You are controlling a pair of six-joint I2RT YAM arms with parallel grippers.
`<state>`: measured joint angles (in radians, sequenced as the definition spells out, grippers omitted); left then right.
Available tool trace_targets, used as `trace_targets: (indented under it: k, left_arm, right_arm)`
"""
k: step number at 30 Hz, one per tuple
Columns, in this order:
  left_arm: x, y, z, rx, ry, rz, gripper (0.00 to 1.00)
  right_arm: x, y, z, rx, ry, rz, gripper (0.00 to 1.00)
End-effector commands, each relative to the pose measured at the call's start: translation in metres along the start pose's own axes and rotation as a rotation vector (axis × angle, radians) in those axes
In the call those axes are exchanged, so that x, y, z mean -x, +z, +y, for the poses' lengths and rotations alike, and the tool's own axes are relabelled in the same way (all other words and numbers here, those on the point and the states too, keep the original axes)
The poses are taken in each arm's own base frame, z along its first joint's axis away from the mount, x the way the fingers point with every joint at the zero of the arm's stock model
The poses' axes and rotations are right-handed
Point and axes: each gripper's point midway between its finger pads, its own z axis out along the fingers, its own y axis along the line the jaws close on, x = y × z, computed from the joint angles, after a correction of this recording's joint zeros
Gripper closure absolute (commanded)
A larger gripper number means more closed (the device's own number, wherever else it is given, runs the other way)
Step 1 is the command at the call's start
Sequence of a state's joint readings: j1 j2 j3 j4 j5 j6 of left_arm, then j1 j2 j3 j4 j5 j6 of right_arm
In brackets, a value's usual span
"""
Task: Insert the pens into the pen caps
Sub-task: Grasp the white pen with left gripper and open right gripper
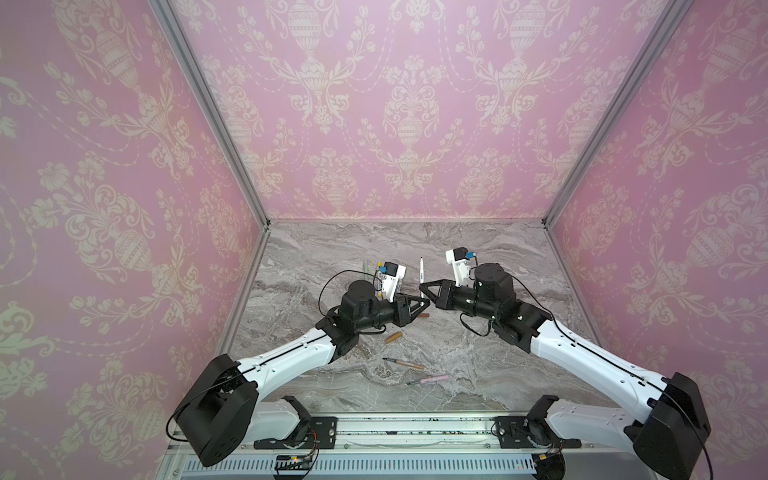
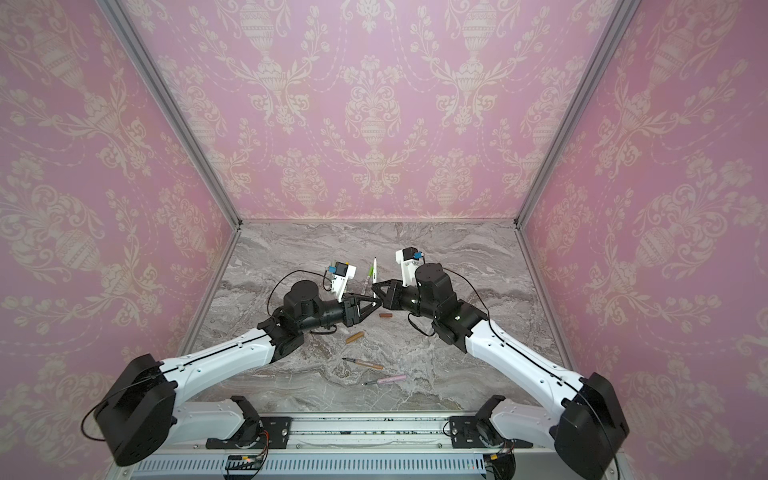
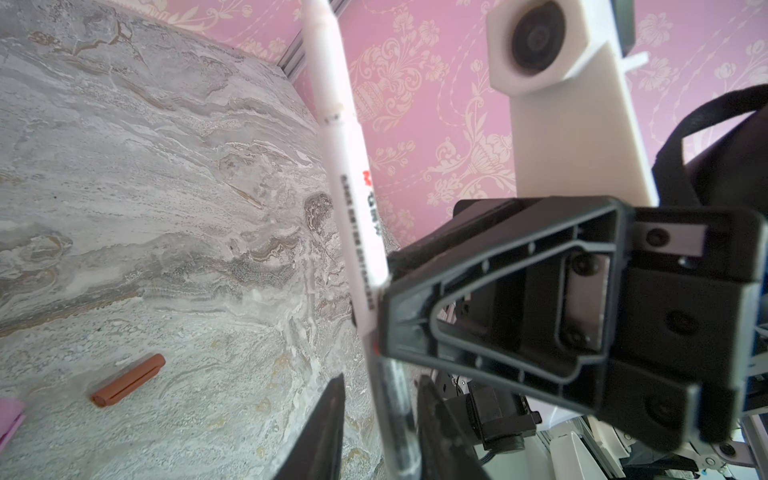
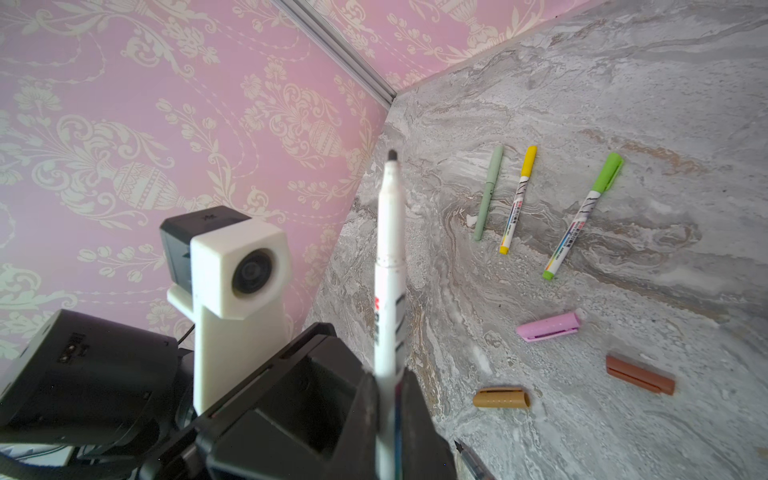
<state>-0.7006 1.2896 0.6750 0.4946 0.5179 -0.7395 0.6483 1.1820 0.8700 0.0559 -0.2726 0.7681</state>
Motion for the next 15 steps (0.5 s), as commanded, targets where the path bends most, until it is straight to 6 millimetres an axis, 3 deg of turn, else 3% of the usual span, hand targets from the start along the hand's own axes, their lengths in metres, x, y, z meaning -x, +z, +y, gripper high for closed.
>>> trace_targets:
  k: [1,7,13,15]
  left_arm:
    - [0.010,0.003,-0.010,-0.020,0.024,-0.023,0.76]
    - [0.010,0.004,-0.008,-0.003,0.024,-0.021,0.98]
    - [0.009,-0.001,0.004,0.069,0.033,-0.033,1.00]
    - [0.008,-0.006,0.013,0.126,0.043,-0.037,1.00]
  right_arm:
    - [0.000,-0.001,0.009,0.041,-0.004,-0.005,1.00]
    - [-0.004,-0.002,0.007,0.038,-0.008,0.001,1.00]
    - [-0.005,-0.008,0.006,0.019,-0.036,0.001,1.00]
    - [-0.003,-0.013,0.005,-0.003,-0.055,-0.006,0.94]
